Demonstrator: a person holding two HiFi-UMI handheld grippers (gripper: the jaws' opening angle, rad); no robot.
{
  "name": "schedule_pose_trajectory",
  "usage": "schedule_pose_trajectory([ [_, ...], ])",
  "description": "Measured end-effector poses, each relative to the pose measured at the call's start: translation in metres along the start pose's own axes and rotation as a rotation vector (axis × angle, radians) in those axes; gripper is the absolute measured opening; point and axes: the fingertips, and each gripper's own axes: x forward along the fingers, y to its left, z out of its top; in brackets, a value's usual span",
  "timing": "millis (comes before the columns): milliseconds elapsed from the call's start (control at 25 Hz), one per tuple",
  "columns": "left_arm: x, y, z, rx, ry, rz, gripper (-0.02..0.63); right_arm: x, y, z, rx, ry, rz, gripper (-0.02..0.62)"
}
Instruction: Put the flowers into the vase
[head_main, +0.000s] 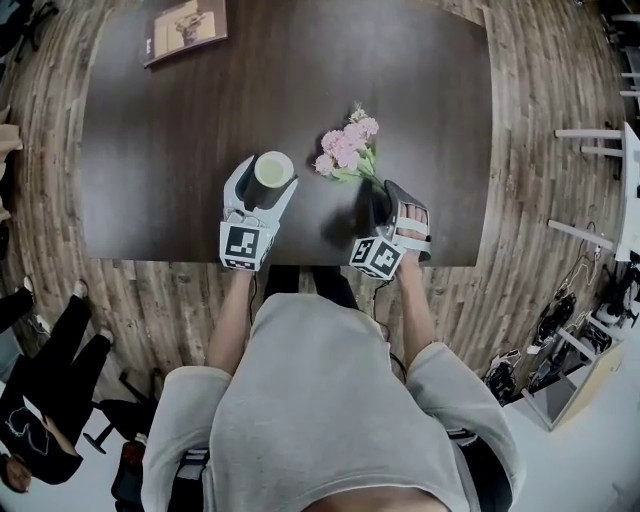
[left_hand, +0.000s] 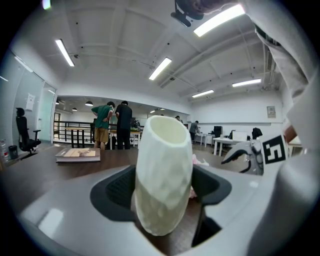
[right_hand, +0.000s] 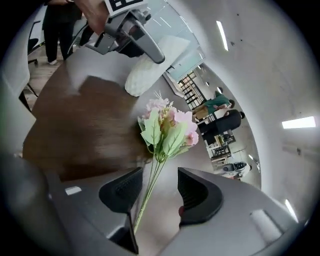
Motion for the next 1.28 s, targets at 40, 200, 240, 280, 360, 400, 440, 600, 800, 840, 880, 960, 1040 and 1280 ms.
schedule_pose_trajectory([
  [40,0.0,0.0,0.0,0.0,0.001,0.0,0.342,0.003,0.003,-0.001,-0.01,0.007,0.006,0.224],
  [200,0.0,0.0,0.0,-0.001,0.001,0.001,0.342,0.015,0.009,-0.008,0.056,0.043,0.043,0.229],
  [240,0.0,0.0,0.0,-0.002,0.001,0.001,0.342,0.019,0.01,-0.01,0.066,0.052,0.049,0.222],
  [280,0.001,0.0,0.0,-0.002,0.001,0.001,0.342,0.023,0.01,-0.011,0.072,0.06,0.052,0.203],
  [360,0.001,0.0,0.0,-0.002,0.0,0.001,0.342,0.031,0.008,-0.013,0.084,0.074,0.047,0.172],
  [400,0.001,0.0,0.0,-0.003,0.0,0.001,0.342,0.035,0.007,-0.013,0.089,0.081,0.043,0.154],
  [440,0.001,0.0,0.001,-0.003,0.0,0.001,0.342,0.039,0.006,-0.014,0.092,0.089,0.042,0.143],
  [600,0.001,-0.001,0.0,-0.004,0.002,0.006,0.342,0.048,0.006,-0.015,0.101,0.11,0.041,0.099],
  [800,0.0,0.0,0.001,-0.001,0.002,0.007,0.342,0.044,-0.004,-0.013,0.11,0.106,-0.024,0.031],
  [840,0.0,0.0,0.0,-0.002,0.001,0.008,0.342,0.043,-0.005,-0.013,0.118,0.1,-0.029,0.026],
  [880,0.0,-0.001,0.0,-0.003,0.001,0.01,0.342,0.042,-0.007,-0.013,0.132,0.093,-0.033,0.025],
  [960,0.0,-0.002,0.0,-0.005,-0.001,0.012,0.342,0.037,-0.012,-0.012,0.175,0.075,-0.042,0.02],
  [1040,-0.001,-0.002,0.001,-0.006,-0.003,0.014,0.342,0.032,-0.019,-0.007,0.228,0.047,-0.05,0.018],
  [1280,0.0,-0.005,0.001,-0.008,0.003,0.015,0.342,0.008,-0.053,0.017,0.612,-0.119,-0.013,0.015],
])
